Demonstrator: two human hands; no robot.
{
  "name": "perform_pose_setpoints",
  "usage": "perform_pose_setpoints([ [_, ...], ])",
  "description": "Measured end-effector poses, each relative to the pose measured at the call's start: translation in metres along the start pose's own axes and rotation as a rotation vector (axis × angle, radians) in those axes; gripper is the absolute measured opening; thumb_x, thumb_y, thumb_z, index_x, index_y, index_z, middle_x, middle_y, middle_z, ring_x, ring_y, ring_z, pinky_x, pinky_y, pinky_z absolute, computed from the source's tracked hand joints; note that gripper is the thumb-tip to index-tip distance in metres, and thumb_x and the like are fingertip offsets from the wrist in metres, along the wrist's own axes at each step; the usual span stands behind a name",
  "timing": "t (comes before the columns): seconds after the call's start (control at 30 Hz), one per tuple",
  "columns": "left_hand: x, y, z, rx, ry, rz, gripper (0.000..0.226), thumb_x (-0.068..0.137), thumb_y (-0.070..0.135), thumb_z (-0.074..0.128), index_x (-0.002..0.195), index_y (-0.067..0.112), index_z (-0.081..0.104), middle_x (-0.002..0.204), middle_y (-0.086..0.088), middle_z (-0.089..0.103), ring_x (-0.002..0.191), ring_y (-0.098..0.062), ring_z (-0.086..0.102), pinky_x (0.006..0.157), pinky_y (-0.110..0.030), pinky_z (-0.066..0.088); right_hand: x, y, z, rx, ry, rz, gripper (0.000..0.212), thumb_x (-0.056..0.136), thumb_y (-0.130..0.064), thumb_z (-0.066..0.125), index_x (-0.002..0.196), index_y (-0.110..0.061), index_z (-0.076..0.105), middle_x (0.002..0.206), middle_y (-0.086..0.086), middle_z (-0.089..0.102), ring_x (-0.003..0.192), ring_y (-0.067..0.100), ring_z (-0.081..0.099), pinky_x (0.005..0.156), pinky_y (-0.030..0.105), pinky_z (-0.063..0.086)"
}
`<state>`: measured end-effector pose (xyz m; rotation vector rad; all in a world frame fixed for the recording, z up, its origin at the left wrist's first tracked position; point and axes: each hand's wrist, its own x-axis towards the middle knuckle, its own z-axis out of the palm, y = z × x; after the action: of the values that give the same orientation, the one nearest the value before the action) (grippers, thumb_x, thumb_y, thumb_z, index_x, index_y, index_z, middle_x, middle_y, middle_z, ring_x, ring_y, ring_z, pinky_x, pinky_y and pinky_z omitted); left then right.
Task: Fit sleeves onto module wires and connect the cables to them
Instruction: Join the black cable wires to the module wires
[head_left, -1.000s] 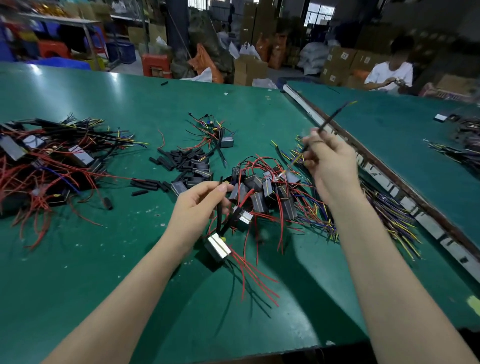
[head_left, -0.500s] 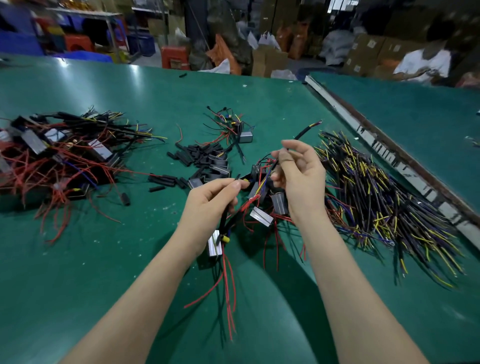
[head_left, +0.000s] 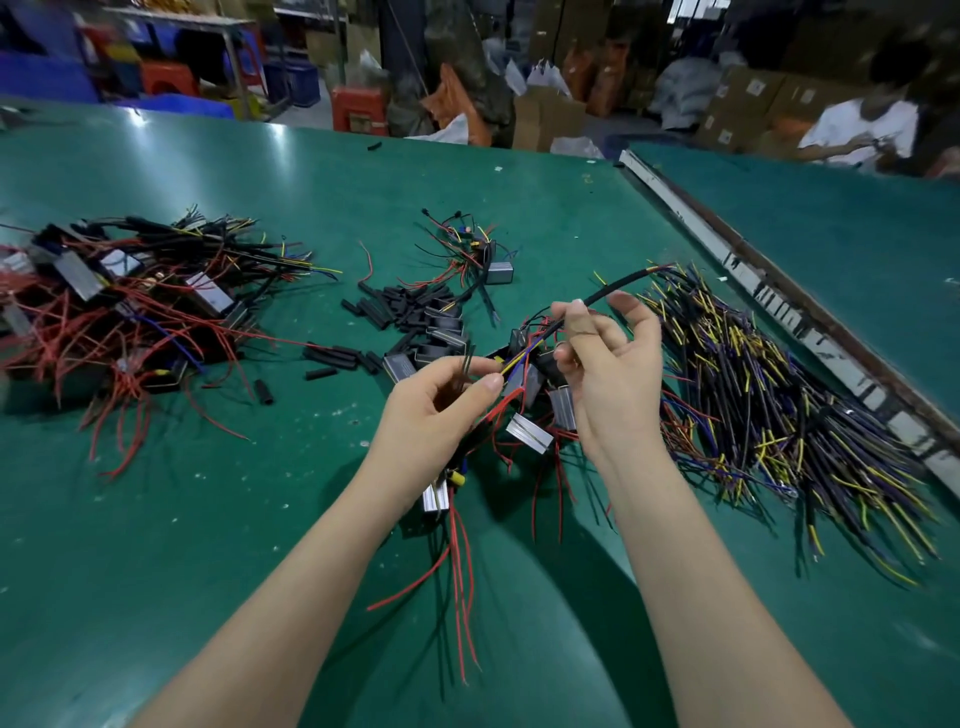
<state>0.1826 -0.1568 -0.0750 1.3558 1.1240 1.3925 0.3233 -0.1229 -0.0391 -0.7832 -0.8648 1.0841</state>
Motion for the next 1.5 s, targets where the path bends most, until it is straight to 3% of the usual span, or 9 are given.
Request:
perform_pose_setpoints([
  [0.27, 0.002, -0.003, -0.002, 0.037, 0.053, -0.011, 0.019, 0.087, 0.023, 0.067, 0.078, 0.039, 0.072, 0.073, -0.002, 0.061, 0.067, -0.010, 0.050, 0.067, -0.028, 0.041, -0.001, 0.002, -0.002, -0.016, 0.009, -0.009, 0.022, 0.096, -0.007, 0.054, 0.100, -0.021, 0.038, 0.083, -0.001, 0.072, 0.048, 0.007, 0.048, 0.055, 0.017, 0.045],
  [0.37, 0.001, -0.001, -0.001, 0.017, 0.049, -0.022, 0.017, 0.089, 0.022, 0.066, 0.077, 0.033, 0.072, 0.071, -0.005, 0.058, 0.066, -0.014, 0.049, 0.065, -0.031, 0.040, -0.001, 0.006, -0.006, -0.266, 0.016, -0.173, 0.024, 0.097, -0.007, 0.054, 0.103, -0.025, 0.038, 0.093, 0.013, 0.070, 0.052, 0.013, 0.052, 0.060, 0.024, 0.046],
  [0.5, 0.000, 0.002, -0.004, 0.015, 0.073, 0.012, 0.015, 0.090, 0.021, 0.063, 0.078, 0.025, 0.071, 0.068, -0.001, 0.055, 0.063, -0.011, 0.046, 0.059, -0.019, 0.040, 0.000, 0.011, -0.013, -0.649, -0.068, -0.417, 0.032, 0.099, -0.006, 0.046, 0.124, -0.025, 0.046, 0.107, -0.006, 0.068, 0.076, 0.016, 0.061, 0.074, 0.029, 0.050],
  [0.6, 0.000, 0.005, -0.005, 0.002, 0.079, 0.017, 0.017, 0.091, 0.018, 0.060, 0.078, 0.024, 0.069, 0.060, 0.011, 0.052, 0.056, -0.004, 0.043, 0.054, -0.011, 0.037, 0.003, 0.013, -0.019, -0.880, -0.004, -0.513, 0.028, 0.095, -0.008, 0.055, 0.122, -0.014, 0.057, 0.107, -0.005, 0.069, 0.087, 0.018, 0.062, 0.079, 0.033, 0.047],
  [0.77, 0.000, 0.007, 0.001, -0.086, 0.012, -0.005, 0.022, 0.098, 0.010, 0.042, 0.092, 0.019, 0.061, 0.059, 0.010, 0.054, 0.054, 0.001, 0.048, 0.052, -0.009, 0.039, 0.007, 0.004, -0.019, -0.541, 0.181, -0.344, 0.016, 0.099, -0.030, 0.052, 0.101, -0.019, 0.062, 0.074, -0.009, 0.070, 0.071, 0.007, 0.063, 0.074, 0.027, 0.051],
  [0.9, -0.002, 0.003, 0.001, 0.027, 0.005, 0.032, 0.020, 0.096, 0.013, 0.050, 0.090, 0.025, 0.064, 0.061, 0.015, 0.056, 0.061, 0.000, 0.051, 0.059, -0.012, 0.041, 0.010, -0.004, -0.014, -0.113, 0.100, -0.080, 0.018, 0.100, -0.027, 0.049, 0.091, -0.019, 0.061, 0.055, -0.007, 0.059, 0.048, 0.004, 0.048, 0.047, 0.015, 0.039],
  [1.0, -0.002, 0.000, 0.000, 0.035, 0.007, 0.050, 0.015, 0.094, 0.015, 0.055, 0.092, 0.026, 0.066, 0.062, 0.020, 0.058, 0.059, 0.002, 0.050, 0.059, -0.010, 0.039, 0.009, -0.003, -0.009, 0.045, 0.020, 0.084, 0.020, 0.100, -0.028, 0.048, 0.089, -0.017, 0.061, 0.054, -0.006, 0.055, 0.045, 0.005, 0.045, 0.045, 0.015, 0.036],
  [1.23, 0.000, -0.001, 0.003, 0.023, 0.037, 0.086, 0.018, 0.087, 0.030, 0.061, 0.093, 0.046, 0.066, 0.078, 0.002, 0.057, 0.066, -0.007, 0.047, 0.061, -0.018, 0.039, 0.005, 0.004, -0.002, 0.100, -0.121, 0.248, 0.023, 0.100, -0.029, 0.046, 0.089, -0.017, 0.061, 0.052, -0.005, 0.052, 0.044, 0.007, 0.043, 0.043, 0.016, 0.037],
  [1.5, -0.001, -0.001, 0.002, 0.058, 0.049, 0.187, 0.022, 0.087, 0.027, 0.060, 0.093, 0.048, 0.065, 0.079, 0.021, 0.064, 0.069, 0.000, 0.052, 0.066, -0.012, 0.042, 0.003, 0.005, -0.001, 0.047, -0.138, 0.290, 0.023, 0.101, -0.028, 0.046, 0.088, -0.016, 0.061, 0.050, -0.005, 0.050, 0.045, 0.007, 0.043, 0.046, 0.018, 0.034],
])
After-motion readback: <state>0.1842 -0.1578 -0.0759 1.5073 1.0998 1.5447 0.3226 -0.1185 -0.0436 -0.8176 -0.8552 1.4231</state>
